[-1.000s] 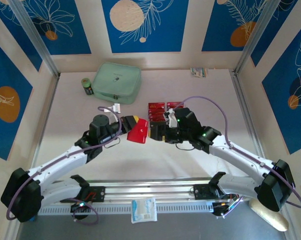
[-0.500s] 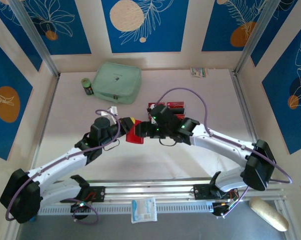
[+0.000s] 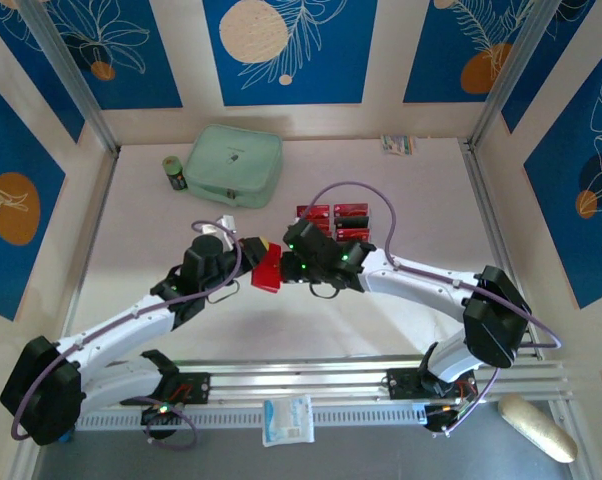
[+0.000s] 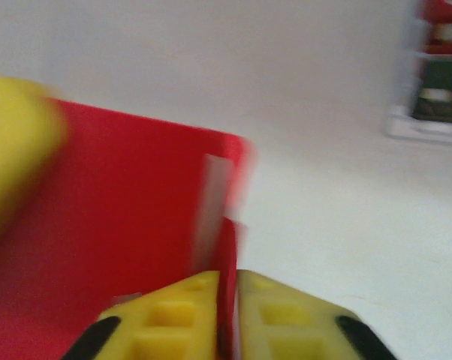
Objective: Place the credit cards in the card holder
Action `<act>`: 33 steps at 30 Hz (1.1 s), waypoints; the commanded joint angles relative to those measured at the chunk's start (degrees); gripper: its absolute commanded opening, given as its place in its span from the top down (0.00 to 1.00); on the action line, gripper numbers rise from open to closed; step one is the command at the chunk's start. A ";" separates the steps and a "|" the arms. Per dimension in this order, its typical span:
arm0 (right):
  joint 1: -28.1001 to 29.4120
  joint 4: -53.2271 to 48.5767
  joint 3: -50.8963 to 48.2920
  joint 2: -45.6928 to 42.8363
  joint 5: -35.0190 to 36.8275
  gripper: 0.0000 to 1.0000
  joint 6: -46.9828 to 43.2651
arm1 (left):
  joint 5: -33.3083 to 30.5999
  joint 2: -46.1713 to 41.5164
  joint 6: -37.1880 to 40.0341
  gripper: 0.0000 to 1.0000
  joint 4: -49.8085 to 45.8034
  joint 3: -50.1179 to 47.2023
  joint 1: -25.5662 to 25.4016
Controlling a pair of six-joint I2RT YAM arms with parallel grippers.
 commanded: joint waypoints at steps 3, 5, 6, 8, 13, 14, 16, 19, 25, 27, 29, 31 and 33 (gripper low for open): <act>-2.21 -4.28 -7.39 -2.15 3.63 1.00 1.84 | -0.02 -0.42 -0.53 1.00 2.05 1.38 -0.43; -3.02 -4.29 -9.42 -4.37 3.00 1.00 1.86 | -0.02 -0.37 -0.43 1.00 1.77 1.66 -0.43; -3.41 -4.30 -10.62 -5.91 2.68 1.00 1.83 | -0.02 -0.25 -0.49 1.00 1.71 1.69 -0.48; -4.41 -4.53 -12.50 -9.30 1.51 0.89 1.94 | -0.02 -0.20 -0.95 1.00 1.80 1.69 -0.44; -8.20 -3.28 -17.78 -20.52 -4.11 0.57 2.66 | -0.36 0.22 -5.06 1.00 5.14 1.03 -0.52; -9.21 -1.94 -18.96 -23.13 -6.21 0.53 2.86 | -0.45 0.59 -6.31 1.00 6.57 0.85 -0.54; -10.95 1.26 -20.94 -27.65 -10.27 0.48 3.63 | -0.54 1.11 -8.10 1.00 8.74 0.89 -0.56; -12.72 7.06 -22.83 -32.11 -16.67 0.38 5.05 | -0.38 2.06 -9.87 1.00 11.31 1.50 -0.62; -13.24 16.04 -22.66 -30.84 -23.44 0.27 8.06 | -0.11 3.21 -11.13 1.00 13.68 2.89 -0.79; -13.28 19.37 -22.54 -28.84 -24.68 0.26 9.11 | 0.13 3.48 -11.13 1.00 14.14 3.25 -0.78; -13.28 22.03 -22.33 -26.66 -25.55 0.26 10.03 | 0.33 3.78 -11.37 1.00 14.66 3.36 -0.87; -13.28 24.69 -22.09 -24.51 -26.31 0.27 10.81 | 0.46 4.10 -11.59 1.00 15.16 3.28 -0.87; -13.34 27.25 -22.02 -22.36 -26.43 0.31 11.34 | 0.53 4.41 -11.97 1.00 15.79 3.19 -0.99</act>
